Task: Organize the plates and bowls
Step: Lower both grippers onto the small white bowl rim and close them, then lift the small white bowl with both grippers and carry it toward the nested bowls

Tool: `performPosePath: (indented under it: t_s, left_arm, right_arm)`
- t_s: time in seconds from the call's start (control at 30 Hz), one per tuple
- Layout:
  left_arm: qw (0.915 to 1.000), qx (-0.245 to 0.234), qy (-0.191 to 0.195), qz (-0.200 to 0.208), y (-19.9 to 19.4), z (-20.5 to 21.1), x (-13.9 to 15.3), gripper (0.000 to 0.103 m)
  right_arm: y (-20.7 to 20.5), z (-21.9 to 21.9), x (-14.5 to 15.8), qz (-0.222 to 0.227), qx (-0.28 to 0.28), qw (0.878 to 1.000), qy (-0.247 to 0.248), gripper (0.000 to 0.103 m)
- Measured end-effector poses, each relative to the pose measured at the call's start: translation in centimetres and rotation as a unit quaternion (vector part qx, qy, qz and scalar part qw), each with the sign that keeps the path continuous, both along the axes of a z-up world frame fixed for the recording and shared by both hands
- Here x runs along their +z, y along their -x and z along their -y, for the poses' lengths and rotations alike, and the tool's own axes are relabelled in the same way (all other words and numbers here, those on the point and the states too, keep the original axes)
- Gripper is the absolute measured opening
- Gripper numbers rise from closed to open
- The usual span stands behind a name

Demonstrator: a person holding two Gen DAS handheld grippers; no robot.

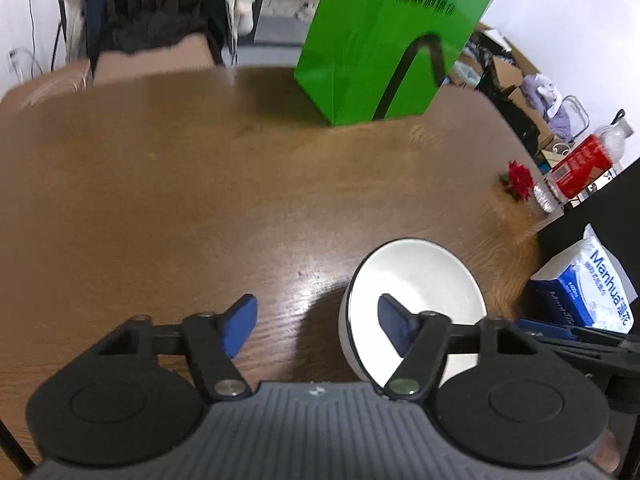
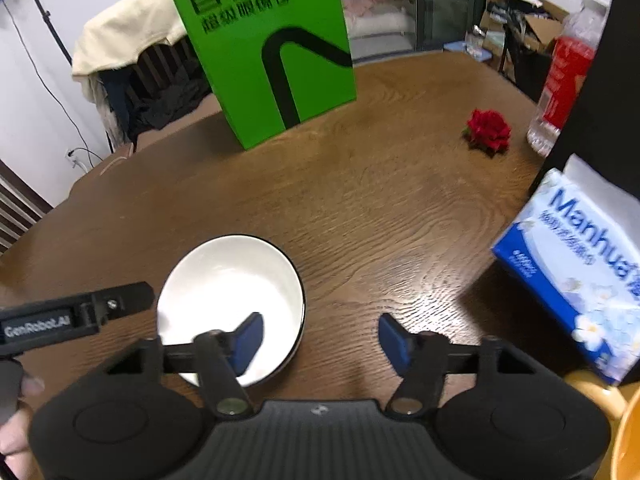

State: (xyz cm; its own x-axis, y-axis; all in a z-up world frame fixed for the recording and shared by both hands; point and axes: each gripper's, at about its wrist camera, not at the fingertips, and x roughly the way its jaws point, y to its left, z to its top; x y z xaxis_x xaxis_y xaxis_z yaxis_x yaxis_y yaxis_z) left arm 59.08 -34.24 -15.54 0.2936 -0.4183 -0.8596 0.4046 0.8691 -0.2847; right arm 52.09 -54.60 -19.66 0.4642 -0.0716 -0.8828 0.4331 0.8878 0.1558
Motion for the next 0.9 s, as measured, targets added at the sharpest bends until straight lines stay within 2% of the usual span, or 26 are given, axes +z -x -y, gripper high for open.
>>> performPosePath:
  t_s: [0.07,0.1,0.13,0.17,0.2,0.27,0.33,0.6,0.9]
  left_arm:
    - [0.9999,-0.005,-0.001,-0.011,-0.2,0.7,-0.7,0.048]
    - [0.9999,-0.006,-0.003,-0.013,-0.3,0.9,-0.8,0.046]
    - [0.9999,-0.005,-0.005,-0.015,-0.3,1.0,-1.0,0.039]
    - [0.9998,-0.006,-0.004,-0.019,-0.3,1.1,-1.1,0.027]
    - [0.9997,-0.007,-0.004,-0.025,-0.3,1.3,-1.3,0.021]
    - [0.9994,-0.011,0.007,-0.032,-0.3,1.3,-1.4,0.008]
    - [0.9996,-0.012,0.002,-0.027,0.0,1.4,-1.3,0.008]
    - [0.9997,-0.015,-0.009,-0.018,0.4,2.1,-1.1,0.008]
    - [0.9996,-0.012,-0.015,-0.021,1.0,1.5,-1.0,0.008]
  right_arm:
    - [-0.7,-0.1,-0.7,-0.011,-0.002,1.000,0.000,0.041]
    - [-1.0,-0.2,-1.0,-0.016,-0.001,1.000,-0.001,0.038]
    - [-1.4,-0.4,-1.4,-0.024,-0.001,1.000,0.000,0.031]
    - [-1.6,-0.5,-1.6,-0.029,0.000,1.000,0.000,0.026]
    - [-1.7,-0.6,-1.8,-0.031,0.000,1.000,-0.004,0.024]
    - [-1.9,-0.9,-1.9,-0.031,0.004,0.999,-0.008,0.013]
    - [-2.2,-1.5,-1.8,-0.033,0.008,0.999,-0.003,0.008]
    - [-2.1,-2.6,-1.4,-0.045,0.009,0.999,0.021,0.008]
    - [-1.3,-4.0,-0.6,-0.037,0.024,0.998,0.036,0.008]
